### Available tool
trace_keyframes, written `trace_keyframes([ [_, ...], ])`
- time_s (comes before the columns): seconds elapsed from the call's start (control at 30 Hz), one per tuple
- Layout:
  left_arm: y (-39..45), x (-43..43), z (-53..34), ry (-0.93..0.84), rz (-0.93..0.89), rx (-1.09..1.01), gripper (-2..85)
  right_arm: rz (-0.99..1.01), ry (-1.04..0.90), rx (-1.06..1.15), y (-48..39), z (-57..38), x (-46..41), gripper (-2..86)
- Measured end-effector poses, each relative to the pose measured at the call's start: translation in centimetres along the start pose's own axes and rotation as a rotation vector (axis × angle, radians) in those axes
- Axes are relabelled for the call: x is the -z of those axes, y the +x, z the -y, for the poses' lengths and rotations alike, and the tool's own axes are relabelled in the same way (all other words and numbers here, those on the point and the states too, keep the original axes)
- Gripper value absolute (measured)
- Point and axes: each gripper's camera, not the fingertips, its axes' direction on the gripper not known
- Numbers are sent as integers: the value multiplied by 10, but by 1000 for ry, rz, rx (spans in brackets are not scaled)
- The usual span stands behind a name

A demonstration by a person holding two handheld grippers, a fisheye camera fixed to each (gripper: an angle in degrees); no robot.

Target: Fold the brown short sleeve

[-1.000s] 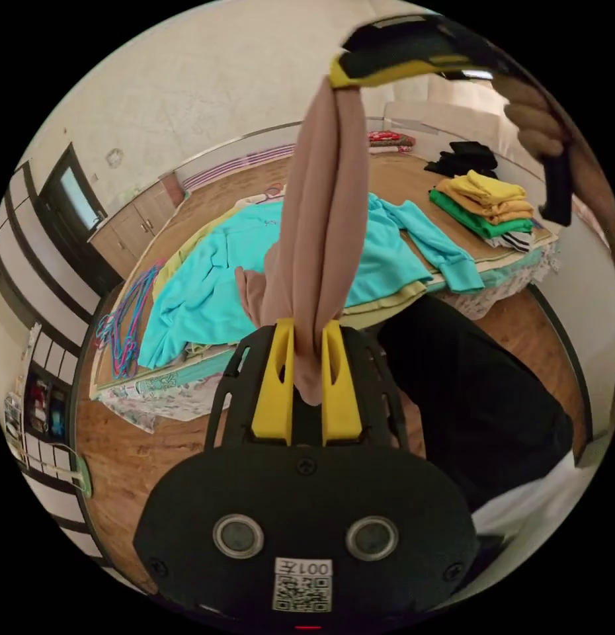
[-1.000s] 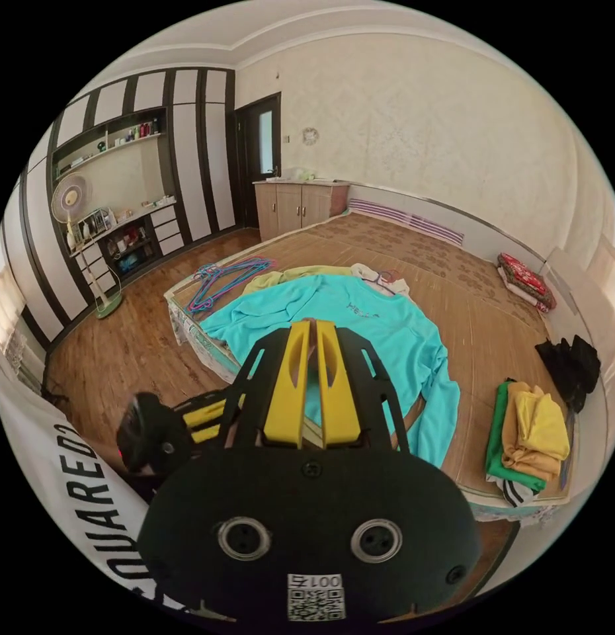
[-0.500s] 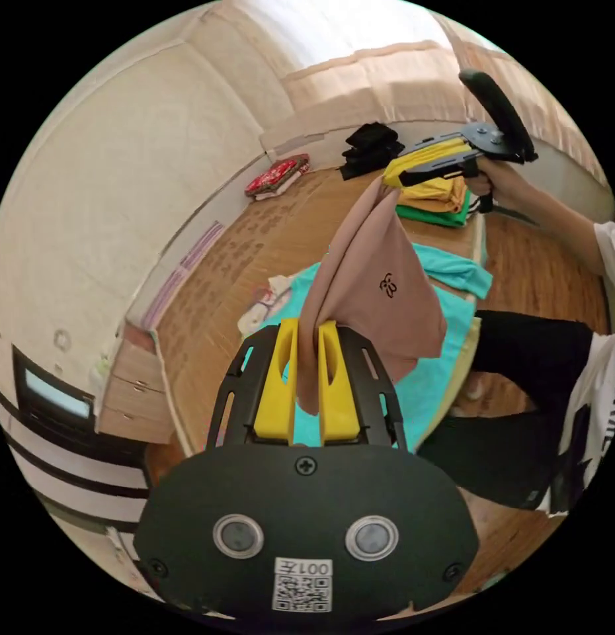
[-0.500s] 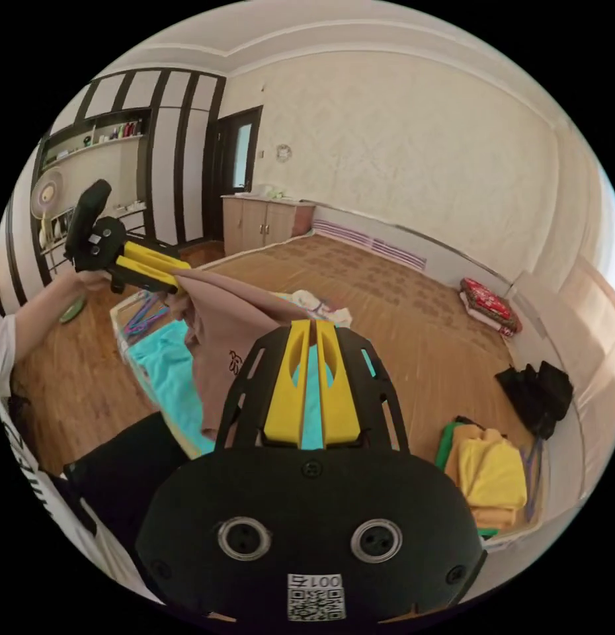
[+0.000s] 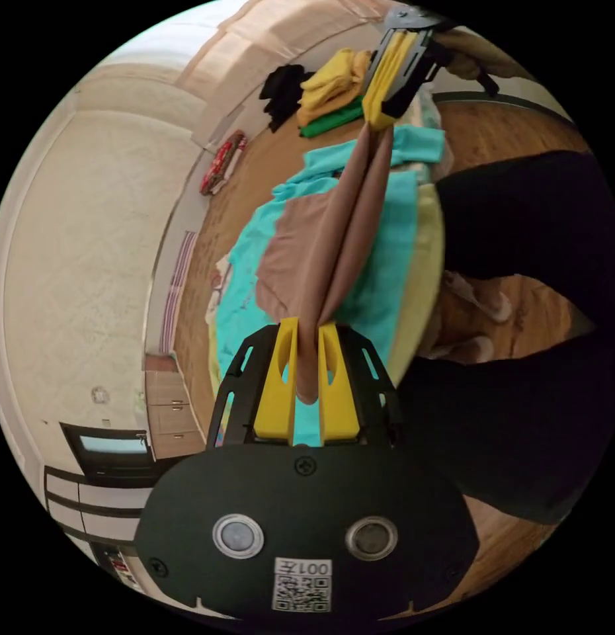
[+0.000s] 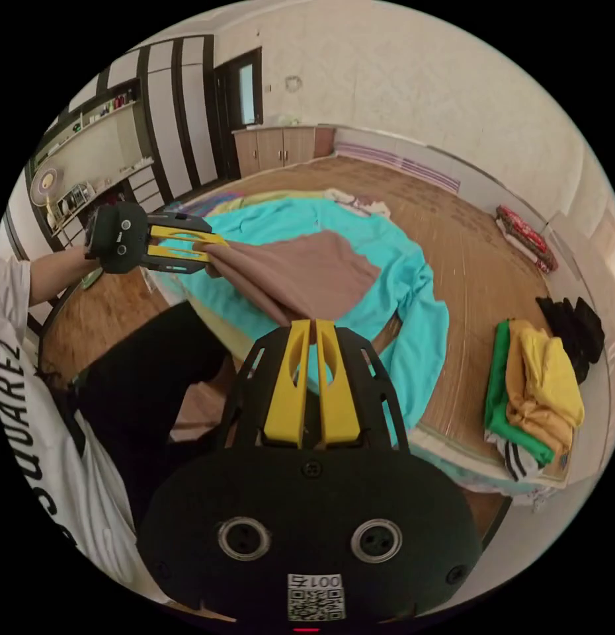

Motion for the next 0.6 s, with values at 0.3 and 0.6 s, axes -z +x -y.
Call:
trace_keyframes([
  [0.3, -23, 113, 42, 253, -92, -50, 50, 43, 255, -118, 32, -57, 120, 11],
  [0.6, -121, 89, 217, 409, -388, -49, 51, -216, 304, -223, 147, -60, 201, 11],
])
